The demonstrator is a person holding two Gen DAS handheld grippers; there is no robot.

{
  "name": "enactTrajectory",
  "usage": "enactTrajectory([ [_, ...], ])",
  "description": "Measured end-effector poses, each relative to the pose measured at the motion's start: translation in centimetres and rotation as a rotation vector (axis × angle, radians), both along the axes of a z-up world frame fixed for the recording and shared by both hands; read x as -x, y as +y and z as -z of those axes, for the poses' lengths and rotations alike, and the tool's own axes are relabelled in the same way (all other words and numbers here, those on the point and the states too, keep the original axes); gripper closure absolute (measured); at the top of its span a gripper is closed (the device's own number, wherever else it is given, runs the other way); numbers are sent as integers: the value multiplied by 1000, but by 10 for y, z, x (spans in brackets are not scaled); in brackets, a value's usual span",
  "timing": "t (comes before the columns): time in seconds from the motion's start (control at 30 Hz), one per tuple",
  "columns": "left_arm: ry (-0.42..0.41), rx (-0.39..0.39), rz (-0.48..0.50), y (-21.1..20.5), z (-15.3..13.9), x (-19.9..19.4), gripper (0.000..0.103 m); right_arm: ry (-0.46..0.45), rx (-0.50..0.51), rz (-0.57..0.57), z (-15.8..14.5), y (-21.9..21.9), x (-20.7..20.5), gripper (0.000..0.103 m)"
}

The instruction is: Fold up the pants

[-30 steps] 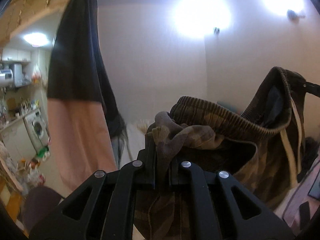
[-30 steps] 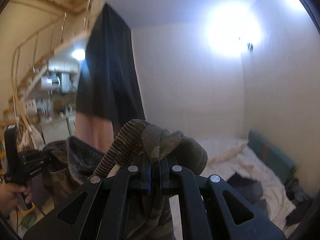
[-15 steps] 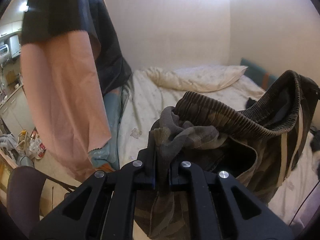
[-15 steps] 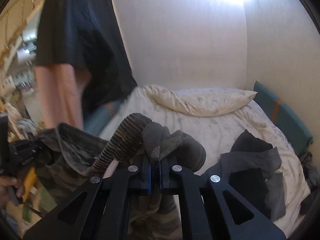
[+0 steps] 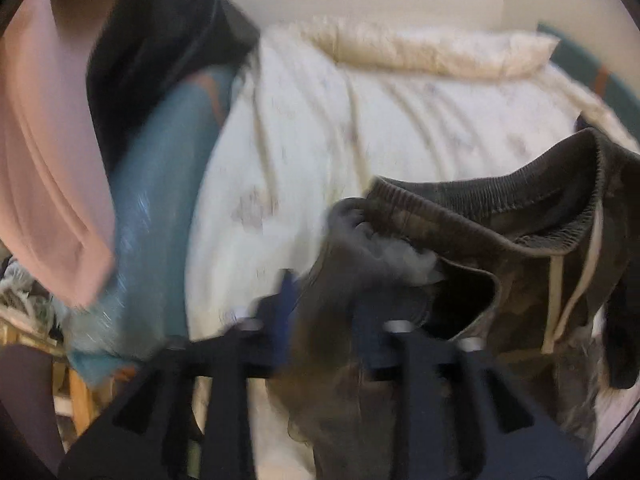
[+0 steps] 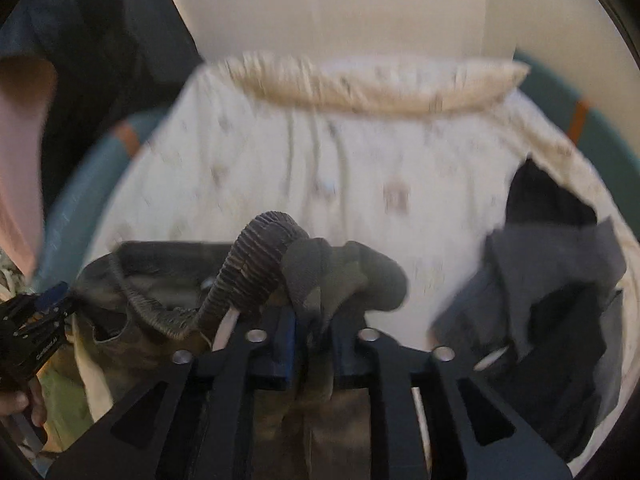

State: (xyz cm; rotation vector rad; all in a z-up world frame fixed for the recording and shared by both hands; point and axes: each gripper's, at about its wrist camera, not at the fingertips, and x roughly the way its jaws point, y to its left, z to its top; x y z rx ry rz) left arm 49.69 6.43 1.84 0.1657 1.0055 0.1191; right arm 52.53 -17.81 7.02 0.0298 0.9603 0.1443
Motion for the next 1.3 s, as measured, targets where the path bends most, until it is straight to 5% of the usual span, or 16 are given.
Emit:
enactTrajectory([
  [0.07,-9,5,-3,-1,17,12,23,31,12,-18,18,-3,5,59],
  [0.1,-14,8,-6,-1,20,17,19,32,26,-16,21,-3,8,42],
  [0.33,50,97,15,-1,49,73,18,44,-20,-9,38,-27,63,37],
  [0.53,126,322,-10,-2,64,169,18,86,-171,-13,74,-53,171,36],
  [0.73,161,283,50,-41,89,238,18,100,-200,34,102,-70,255,36],
  [0.83,189,197,66,-57,104,254,18,87,-183,79,106,-81,284,35],
  [0.9,196,181,53,-60,117,257,26,79,-158,115,111,-89,298,35],
  [1.0,251,213,17,-56,142,250,65,119,-143,135,118,-97,304,35],
  [1.07,256,167,23,-58,149,247,99,100,-176,141,112,-103,306,35],
  [1.3,70,163,13,-41,73,277,102,93,-192,154,108,-110,308,35],
])
